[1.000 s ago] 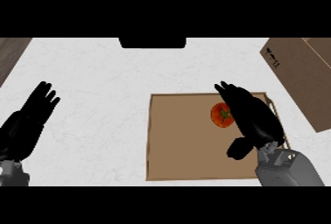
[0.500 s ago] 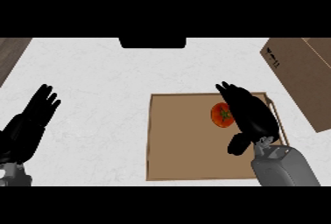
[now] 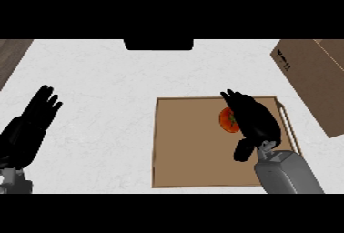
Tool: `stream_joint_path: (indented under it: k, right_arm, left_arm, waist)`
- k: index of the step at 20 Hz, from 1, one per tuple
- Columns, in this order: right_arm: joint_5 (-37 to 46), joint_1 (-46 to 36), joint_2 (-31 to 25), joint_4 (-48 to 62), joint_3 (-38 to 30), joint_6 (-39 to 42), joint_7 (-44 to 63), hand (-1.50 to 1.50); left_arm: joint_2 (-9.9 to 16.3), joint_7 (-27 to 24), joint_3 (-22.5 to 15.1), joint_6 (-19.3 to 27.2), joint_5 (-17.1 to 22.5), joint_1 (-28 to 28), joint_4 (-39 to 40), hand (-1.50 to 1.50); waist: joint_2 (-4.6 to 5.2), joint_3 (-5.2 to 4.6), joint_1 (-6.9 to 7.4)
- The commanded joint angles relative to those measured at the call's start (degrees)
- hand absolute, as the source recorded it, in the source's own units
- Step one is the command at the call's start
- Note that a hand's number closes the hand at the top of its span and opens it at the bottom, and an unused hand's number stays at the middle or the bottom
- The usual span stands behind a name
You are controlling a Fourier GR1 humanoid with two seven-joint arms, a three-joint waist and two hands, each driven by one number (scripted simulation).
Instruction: Pick the tomato from the tray and place it in the cardboard box
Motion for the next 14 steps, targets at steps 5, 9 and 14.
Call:
stream_joint_path:
  k: [5, 9, 14]
  right_arm:
    - [2.52, -2.77, 1.14, 8.51, -2.62, -3.32, -3.97, -1.5]
    - [3.25, -4.14, 1.12, 10.99, -3.86, -4.14, -6.01, -1.5]
    - [3.65, -4.3, -0.5, 12.72, -4.33, -9.38, -12.4, 1.5]
  left_arm:
    - [0.44, -3.04, 2.98, -2.84, -0.19, -1.1, 4.7, 0.0]
    - [-2.46, -0.24, 0.0, -0.52, -1.69, -2.54, 3.0, 0.0]
    - [-0.76, 1.68, 1.82, -3.8, 0.98, 3.84, -4.36, 0.0]
  waist:
    - [0.05, 0.0, -0.01]
    - [0.04, 0.01, 0.02]
    - [0.0, 0.02, 0.35]
